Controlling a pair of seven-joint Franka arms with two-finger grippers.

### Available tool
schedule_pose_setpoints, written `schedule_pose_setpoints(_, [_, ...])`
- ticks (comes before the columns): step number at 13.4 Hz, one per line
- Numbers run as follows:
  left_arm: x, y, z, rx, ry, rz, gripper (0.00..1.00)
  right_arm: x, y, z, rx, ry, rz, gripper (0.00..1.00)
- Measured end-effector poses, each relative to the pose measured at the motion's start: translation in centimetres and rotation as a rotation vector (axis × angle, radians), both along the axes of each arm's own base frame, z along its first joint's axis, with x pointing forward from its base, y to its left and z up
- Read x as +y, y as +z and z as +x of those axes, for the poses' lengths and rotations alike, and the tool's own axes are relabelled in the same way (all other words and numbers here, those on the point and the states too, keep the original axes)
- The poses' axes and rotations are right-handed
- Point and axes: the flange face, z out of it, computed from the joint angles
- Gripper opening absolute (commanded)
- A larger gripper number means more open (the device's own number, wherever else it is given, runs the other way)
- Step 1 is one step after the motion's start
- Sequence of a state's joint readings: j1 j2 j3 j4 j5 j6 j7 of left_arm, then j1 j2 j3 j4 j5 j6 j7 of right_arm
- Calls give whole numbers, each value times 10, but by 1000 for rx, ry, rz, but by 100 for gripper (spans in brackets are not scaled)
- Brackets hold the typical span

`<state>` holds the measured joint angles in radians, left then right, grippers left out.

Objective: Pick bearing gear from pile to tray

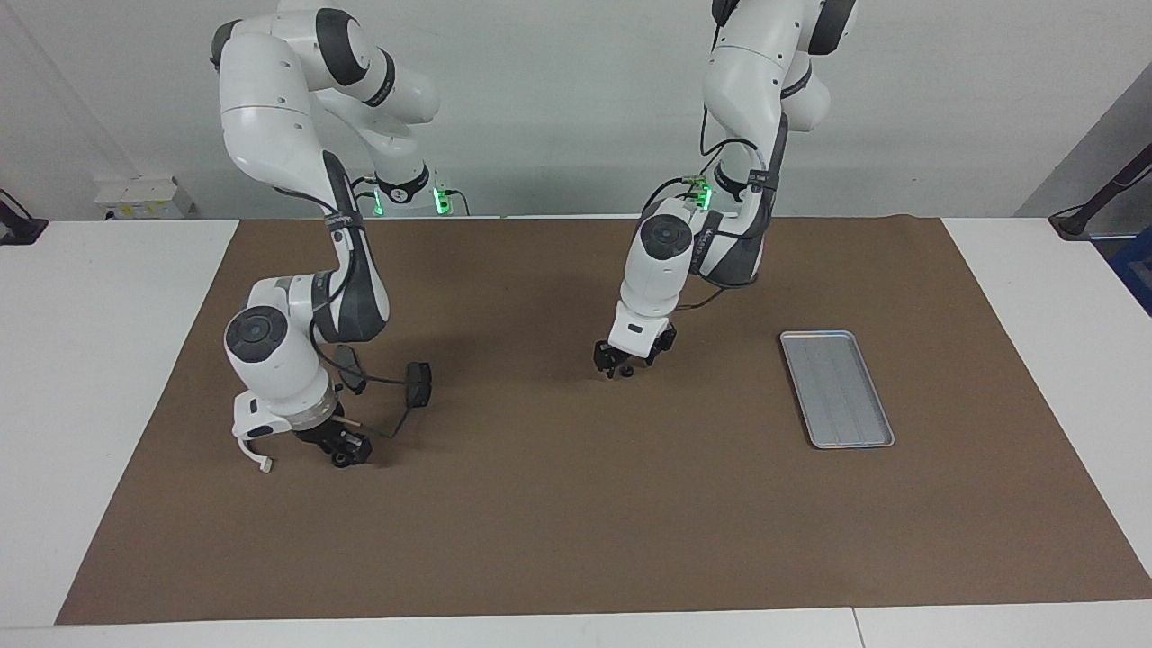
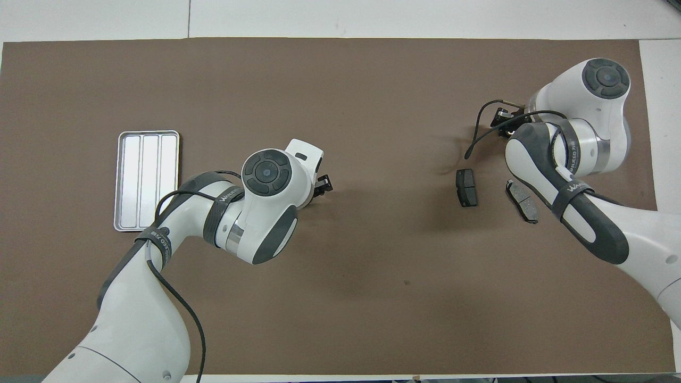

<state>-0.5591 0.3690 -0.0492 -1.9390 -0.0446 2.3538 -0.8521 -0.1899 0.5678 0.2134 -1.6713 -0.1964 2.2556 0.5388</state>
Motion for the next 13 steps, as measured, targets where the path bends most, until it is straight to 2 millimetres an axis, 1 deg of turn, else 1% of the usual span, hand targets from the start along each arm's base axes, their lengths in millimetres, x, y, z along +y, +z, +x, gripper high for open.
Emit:
schedule_pose_setpoints(3, [1,-2,-2,-2,-1,-1,69,0,1,0,0,0,0,0])
schedule_pose_setpoints(4, [0,-2,-2,-2,-2,-2,60,0,1,0,0,0,0,0])
schedule_pose_setpoints(6, [0,-1,-3,-4,-3,-3,34,0,1,0,0,0,-1,0])
schedule_pose_setpoints(7, [0,-1,-2,-5,-2,-4,12,0,2,0,2,1,-1,0])
schedule_pose_setpoints(8, [0,-1,-2,-6,-2,-4,0,1,3,0,10,2,-3,0])
schedule_pose_setpoints(11, [0,1,-2,-12,-1,-8,0,1,10,-2,71,17,-39,0])
schedule_pose_setpoints(13, [2,2,0,-18,3,-11,0,2,24,0,77,41,-72,0])
